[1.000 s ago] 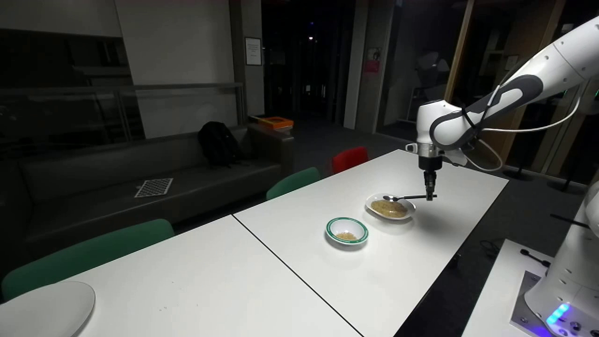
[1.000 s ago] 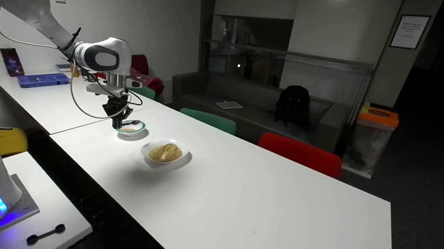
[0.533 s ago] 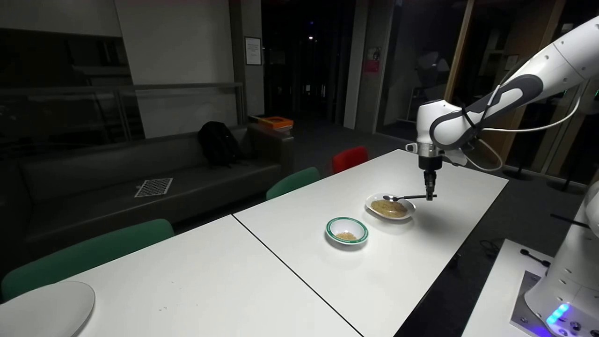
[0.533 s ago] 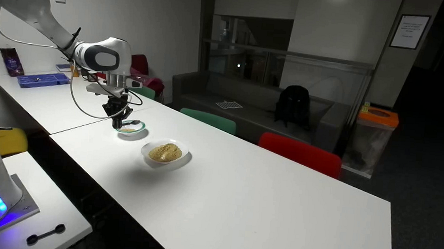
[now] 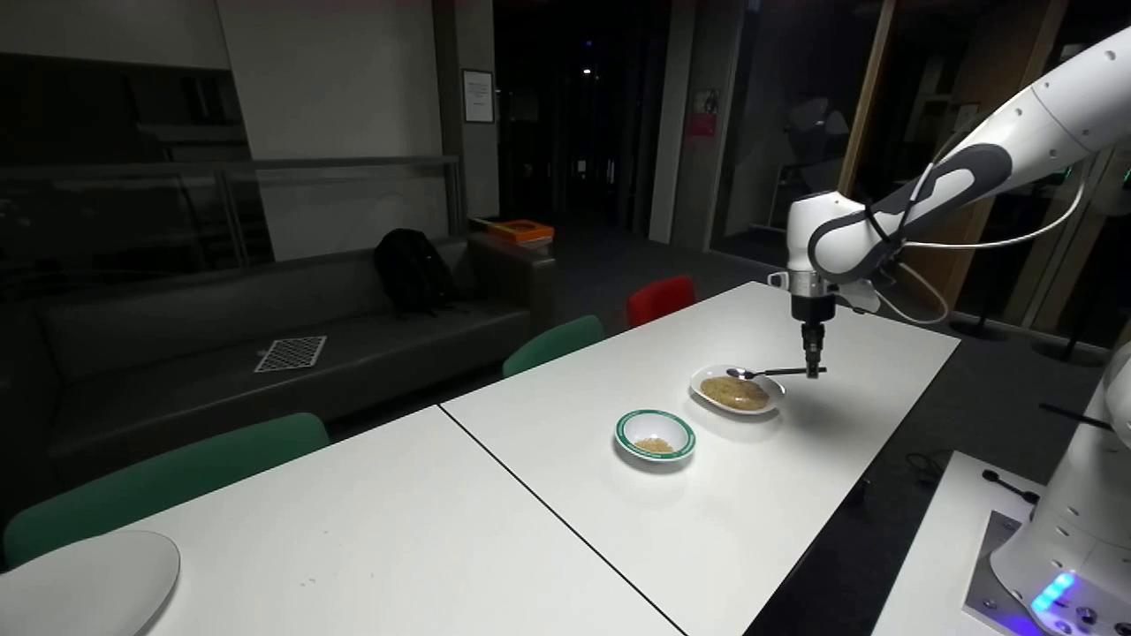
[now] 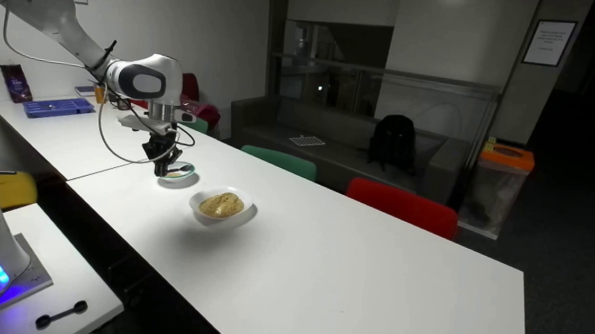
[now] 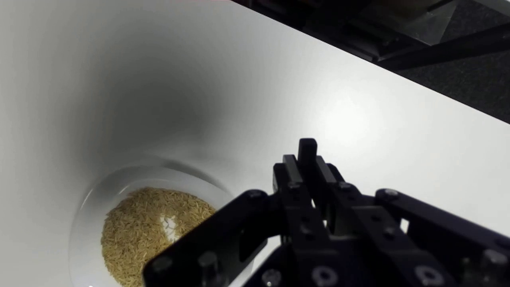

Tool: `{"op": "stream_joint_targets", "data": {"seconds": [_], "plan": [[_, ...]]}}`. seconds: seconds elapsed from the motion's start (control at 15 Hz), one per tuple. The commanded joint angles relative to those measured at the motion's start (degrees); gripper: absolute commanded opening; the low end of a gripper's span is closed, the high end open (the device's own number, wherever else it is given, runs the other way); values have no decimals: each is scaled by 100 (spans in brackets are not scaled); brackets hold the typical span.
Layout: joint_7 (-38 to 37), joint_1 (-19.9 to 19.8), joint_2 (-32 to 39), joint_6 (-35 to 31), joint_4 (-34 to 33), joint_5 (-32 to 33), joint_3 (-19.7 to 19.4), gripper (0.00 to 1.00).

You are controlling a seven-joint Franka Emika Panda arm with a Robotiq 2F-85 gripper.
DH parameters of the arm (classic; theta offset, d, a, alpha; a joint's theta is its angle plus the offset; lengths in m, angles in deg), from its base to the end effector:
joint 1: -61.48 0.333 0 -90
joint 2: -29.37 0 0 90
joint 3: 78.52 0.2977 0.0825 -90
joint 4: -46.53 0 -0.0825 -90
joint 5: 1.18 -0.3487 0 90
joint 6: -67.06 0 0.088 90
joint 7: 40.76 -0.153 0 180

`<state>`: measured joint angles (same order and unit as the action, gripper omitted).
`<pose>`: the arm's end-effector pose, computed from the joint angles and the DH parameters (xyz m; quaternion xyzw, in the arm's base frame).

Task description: Spoon some contents from the white bowl into the green bowl twice

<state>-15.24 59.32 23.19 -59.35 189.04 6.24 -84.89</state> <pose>0.4054 -0.0691 0.2768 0.9770 0.1900 -0.0950 0.0155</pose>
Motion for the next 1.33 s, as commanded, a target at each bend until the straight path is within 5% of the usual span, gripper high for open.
{"op": "stream_joint_targets", "data": {"seconds": [0.0, 1.27], "plan": [[53, -249, 422, 97, -342, -74, -179, 3], [-998, -518, 2118, 1968, -1803, -279, -78, 3]]}}
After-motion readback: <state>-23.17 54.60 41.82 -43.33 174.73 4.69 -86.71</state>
